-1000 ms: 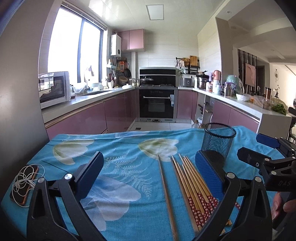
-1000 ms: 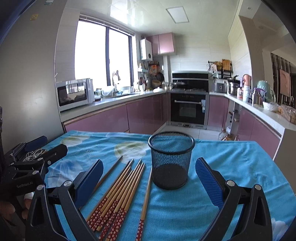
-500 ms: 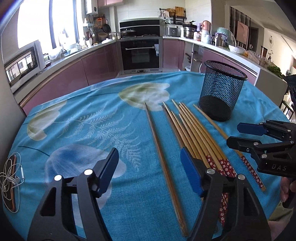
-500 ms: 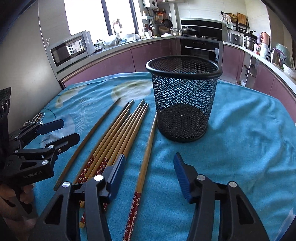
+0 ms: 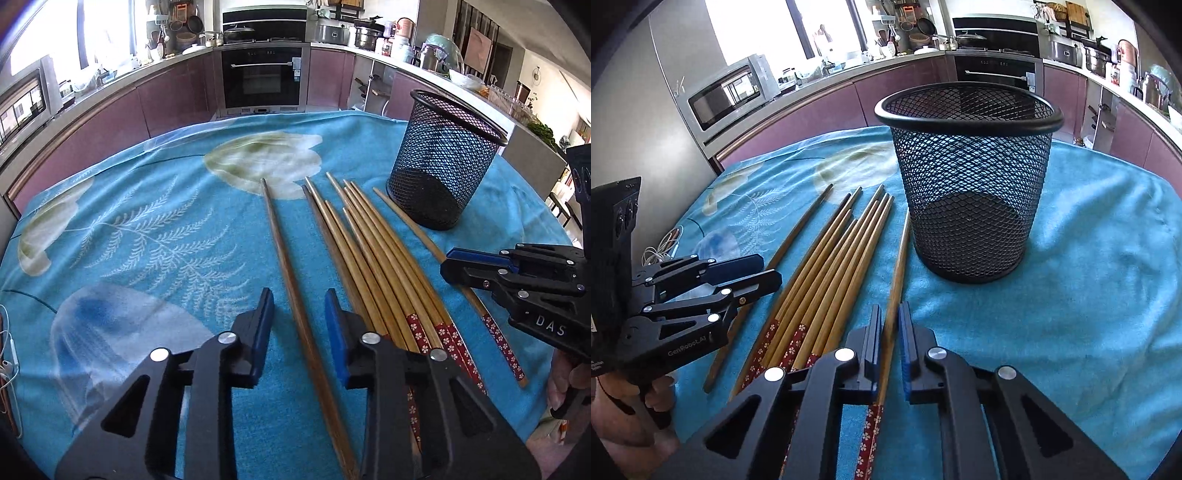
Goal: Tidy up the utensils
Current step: 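Close the left tool on a chopstick while the right tool grasps one, lifting both upright, then carry the left tool's chopstick into the mesh cup while the right tool inserts its own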
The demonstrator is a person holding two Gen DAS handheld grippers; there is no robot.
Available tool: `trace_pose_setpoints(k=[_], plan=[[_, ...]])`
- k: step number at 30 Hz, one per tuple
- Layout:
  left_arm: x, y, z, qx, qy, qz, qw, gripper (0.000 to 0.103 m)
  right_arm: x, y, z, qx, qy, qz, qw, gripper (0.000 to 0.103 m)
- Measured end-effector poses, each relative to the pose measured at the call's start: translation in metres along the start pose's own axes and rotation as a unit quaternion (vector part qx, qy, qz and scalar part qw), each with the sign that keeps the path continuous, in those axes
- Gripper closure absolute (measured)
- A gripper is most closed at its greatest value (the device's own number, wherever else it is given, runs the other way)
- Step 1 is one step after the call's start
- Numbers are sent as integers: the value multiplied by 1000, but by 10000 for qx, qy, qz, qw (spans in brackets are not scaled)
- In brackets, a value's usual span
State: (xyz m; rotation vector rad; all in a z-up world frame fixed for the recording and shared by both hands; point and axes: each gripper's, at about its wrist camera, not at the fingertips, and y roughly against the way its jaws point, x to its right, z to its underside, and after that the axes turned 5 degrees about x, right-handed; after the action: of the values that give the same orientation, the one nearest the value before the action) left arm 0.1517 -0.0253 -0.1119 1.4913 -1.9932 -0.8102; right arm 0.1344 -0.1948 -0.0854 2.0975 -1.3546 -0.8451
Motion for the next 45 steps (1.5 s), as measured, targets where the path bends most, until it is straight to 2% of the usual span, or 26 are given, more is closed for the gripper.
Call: trace_pose_setpoints(k=[1,2,9,13,20,22,23,24,28,29,30,31,34,39,45], plan=[[1,0,0,5,40,17,10000,85,1,1,0,11,-31,-37,10000,96],[1,-1,-1,14,69,25,10000,93,1,2,1,27,-60,-92,9999,97],[0,13,4,114,331,227,9991,95,2,16,0,182,-61,-301,9994,97],[-1,22,7,126,364,434,9983,95,-2,19,1,147,27,-530,9985,97],[2,22,18,-48,111,554,9984,95,-11,4,1,-169,232,-433,9986,94],[3,22,15,-60,-2,543,9985,86,-12,0,0,-237,297,-346,9987,93],[3,21,15,-63,-71,540,9985,77,-13,-2,0,-241,336,-338,9986,93],[3,19,14,-65,-130,521,9985,74,-14,-3,-1,-261,384,-319,9984,93],[7,13,10,-119,-286,462,9985,77,-16,-4,-2,-281,493,-307,9979,94],[8,13,9,-120,-305,444,9985,85,-16,-3,-2,-260,487,-346,9979,96],[9,13,9,-130,-285,454,9985,94,-15,0,-2,-214,471,-388,9979,96],[9,14,8,-125,-228,454,9986,95,-16,3,-2,-163,468,-423,9979,97],[8,20,6,-8,-127,480,9988,95,-17,19,-5,65,476,-534,9974,97],[6,52,-10,406,-43,793,9960,96,-12,56,-19,591,477,-674,9948,97],[7,93,-42,1012,79,1303,9863,96,-3,98,-41,1289,439,-689,9883,97]])
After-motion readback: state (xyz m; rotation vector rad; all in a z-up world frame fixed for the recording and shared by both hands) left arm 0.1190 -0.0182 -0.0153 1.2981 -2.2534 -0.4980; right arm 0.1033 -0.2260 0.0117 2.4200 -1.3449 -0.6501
